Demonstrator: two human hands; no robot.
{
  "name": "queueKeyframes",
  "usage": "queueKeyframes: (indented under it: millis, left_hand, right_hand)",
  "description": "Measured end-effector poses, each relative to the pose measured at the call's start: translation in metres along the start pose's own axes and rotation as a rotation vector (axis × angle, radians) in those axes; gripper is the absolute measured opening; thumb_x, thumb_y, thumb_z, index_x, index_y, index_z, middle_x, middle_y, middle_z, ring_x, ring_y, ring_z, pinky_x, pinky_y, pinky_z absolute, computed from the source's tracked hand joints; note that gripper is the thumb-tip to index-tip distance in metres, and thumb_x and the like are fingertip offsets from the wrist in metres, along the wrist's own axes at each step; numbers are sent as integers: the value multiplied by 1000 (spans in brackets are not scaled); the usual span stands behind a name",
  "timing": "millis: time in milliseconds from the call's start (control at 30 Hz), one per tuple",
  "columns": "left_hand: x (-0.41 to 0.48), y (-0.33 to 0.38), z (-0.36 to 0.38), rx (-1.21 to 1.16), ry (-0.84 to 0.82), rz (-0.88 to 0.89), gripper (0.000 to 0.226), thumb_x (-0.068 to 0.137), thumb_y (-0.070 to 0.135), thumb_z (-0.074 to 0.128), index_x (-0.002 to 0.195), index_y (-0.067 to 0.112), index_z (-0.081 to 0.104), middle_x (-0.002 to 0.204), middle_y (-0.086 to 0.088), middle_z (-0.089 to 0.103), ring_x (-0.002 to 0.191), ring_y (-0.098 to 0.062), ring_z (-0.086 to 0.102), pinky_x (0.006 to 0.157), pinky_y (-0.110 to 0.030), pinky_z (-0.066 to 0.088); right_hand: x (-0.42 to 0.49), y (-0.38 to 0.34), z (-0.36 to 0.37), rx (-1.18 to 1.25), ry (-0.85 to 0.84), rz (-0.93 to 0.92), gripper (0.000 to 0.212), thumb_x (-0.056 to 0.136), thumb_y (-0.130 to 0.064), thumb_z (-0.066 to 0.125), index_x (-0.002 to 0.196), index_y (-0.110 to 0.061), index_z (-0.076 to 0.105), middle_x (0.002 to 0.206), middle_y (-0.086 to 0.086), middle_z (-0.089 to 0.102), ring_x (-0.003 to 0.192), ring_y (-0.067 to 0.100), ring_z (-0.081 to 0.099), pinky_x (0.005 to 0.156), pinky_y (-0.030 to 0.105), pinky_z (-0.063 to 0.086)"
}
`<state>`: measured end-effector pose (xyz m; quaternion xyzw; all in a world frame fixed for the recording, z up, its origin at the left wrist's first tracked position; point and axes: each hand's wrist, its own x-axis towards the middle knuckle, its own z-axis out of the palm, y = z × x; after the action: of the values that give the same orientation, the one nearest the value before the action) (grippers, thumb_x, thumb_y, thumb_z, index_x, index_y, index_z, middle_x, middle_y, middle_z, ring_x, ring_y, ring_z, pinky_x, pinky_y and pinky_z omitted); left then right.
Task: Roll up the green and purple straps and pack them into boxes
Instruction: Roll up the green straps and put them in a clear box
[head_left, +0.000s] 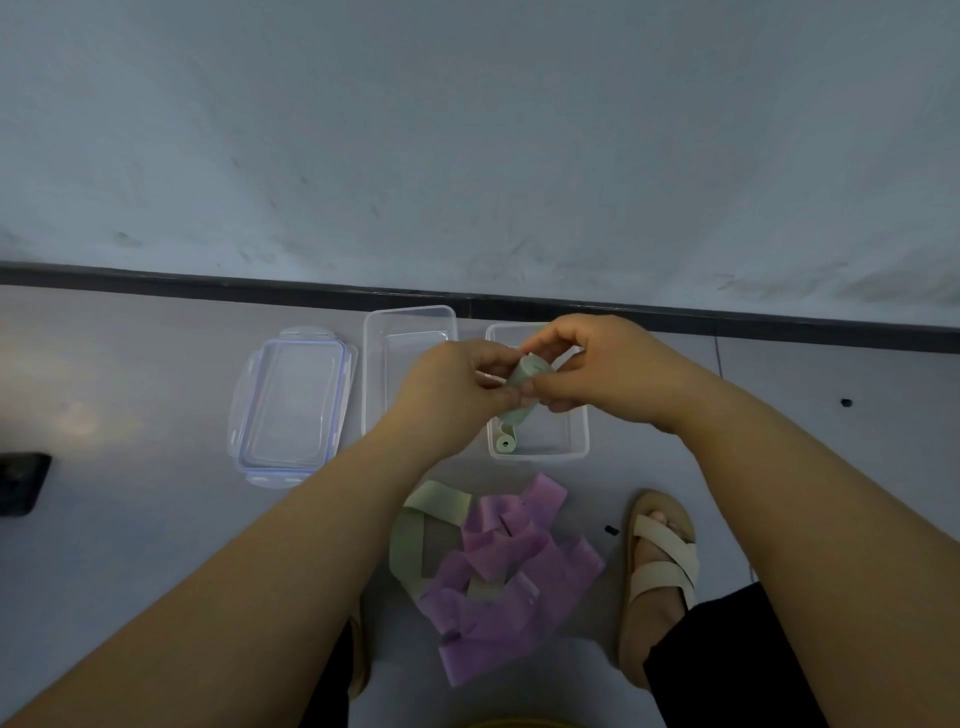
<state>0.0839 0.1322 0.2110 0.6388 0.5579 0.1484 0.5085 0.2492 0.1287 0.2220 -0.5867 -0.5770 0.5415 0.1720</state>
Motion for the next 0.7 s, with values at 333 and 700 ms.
queueKeyframes:
  millis: [333,700]
  left_hand:
    - [26,-47,17,-151,96,-128,21,81,14,70,101,19,64,92,7,66,83,-2,62,71,-11,48]
    - [82,-151,89,-219,165,-479,23,86,8,58,107,11,67,101,-14,68,97,-29,63,94,-46,50]
  right_hand:
    - [56,36,20,89,-34,102,23,78,-14,72,98,-15,63,91,2,66,73,13,66,70,26,58]
    - [91,165,65,463,375,381,15,79,-7,66,89,-15,59,83,3,61,56,10,57,52,19,49]
